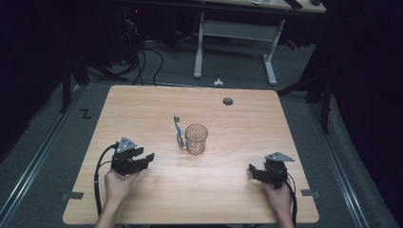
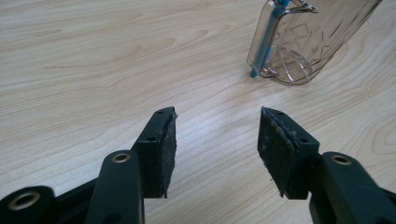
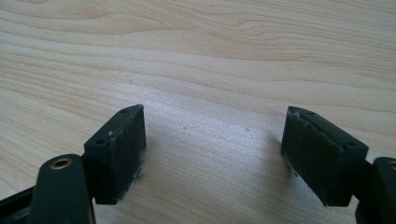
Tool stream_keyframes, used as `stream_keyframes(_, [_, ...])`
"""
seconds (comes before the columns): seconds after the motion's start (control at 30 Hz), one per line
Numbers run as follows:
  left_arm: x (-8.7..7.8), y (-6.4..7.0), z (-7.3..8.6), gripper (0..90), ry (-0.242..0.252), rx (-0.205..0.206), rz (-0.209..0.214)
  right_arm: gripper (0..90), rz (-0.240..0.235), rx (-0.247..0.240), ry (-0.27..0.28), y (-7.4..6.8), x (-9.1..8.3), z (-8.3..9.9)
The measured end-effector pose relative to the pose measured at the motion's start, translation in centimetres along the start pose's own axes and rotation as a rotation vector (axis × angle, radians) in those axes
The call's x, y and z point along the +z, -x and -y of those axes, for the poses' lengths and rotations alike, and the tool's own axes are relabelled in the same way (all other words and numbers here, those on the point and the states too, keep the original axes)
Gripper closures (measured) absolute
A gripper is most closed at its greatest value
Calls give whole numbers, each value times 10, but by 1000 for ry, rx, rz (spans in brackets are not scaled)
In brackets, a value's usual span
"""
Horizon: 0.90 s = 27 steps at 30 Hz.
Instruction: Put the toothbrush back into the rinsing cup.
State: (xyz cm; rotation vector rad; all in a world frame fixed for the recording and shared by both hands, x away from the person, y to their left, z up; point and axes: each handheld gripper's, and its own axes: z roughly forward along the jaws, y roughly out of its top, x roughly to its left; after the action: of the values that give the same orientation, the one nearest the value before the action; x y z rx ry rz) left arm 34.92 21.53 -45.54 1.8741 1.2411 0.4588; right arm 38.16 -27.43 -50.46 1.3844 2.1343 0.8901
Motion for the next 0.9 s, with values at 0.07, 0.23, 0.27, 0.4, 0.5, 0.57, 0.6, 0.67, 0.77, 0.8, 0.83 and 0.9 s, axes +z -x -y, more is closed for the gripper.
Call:
stream_keyframes(0.07, [1,-2,1,475,-1,-8,-2,222,0,0,0,0,0,0])
stream_keyframes(0.23, [2,-8,6,480,-9,-23,-8,222,0,0,0,0,0,0])
stream_keyframes(0.27, [2,-9,7,480,-8,-31,-9,222,0,0,0,0,0,0])
stream_keyframes(0.4, [1,-14,11,480,-10,-46,-19,222,0,0,0,0,0,0])
stream_keyframes(0.5, [2,-16,13,479,-11,-56,-23,222,0,0,0,0,0,0])
stream_keyframes(0.57, [3,-17,14,479,-10,-60,-24,222,0,0,0,0,0,0])
stream_keyframes(0.6, [4,-17,15,479,-11,-61,-26,222,0,0,0,0,0,0])
stream_keyframes(0.67, [5,-18,16,477,-14,-66,-29,222,0,0,0,0,0,0])
stream_keyframes(0.77, [8,-20,19,476,-18,-70,-28,222,0,0,0,0,0,0])
stream_keyframes(0.8, [8,-19,19,476,-15,-78,-28,222,0,0,0,0,0,0])
stream_keyframes(0.83, [9,-20,20,475,-18,-77,-29,222,0,0,0,0,0,0])
stream_keyframes(0.9, [11,-21,21,475,-18,-81,-32,222,0,0,0,0,0,0])
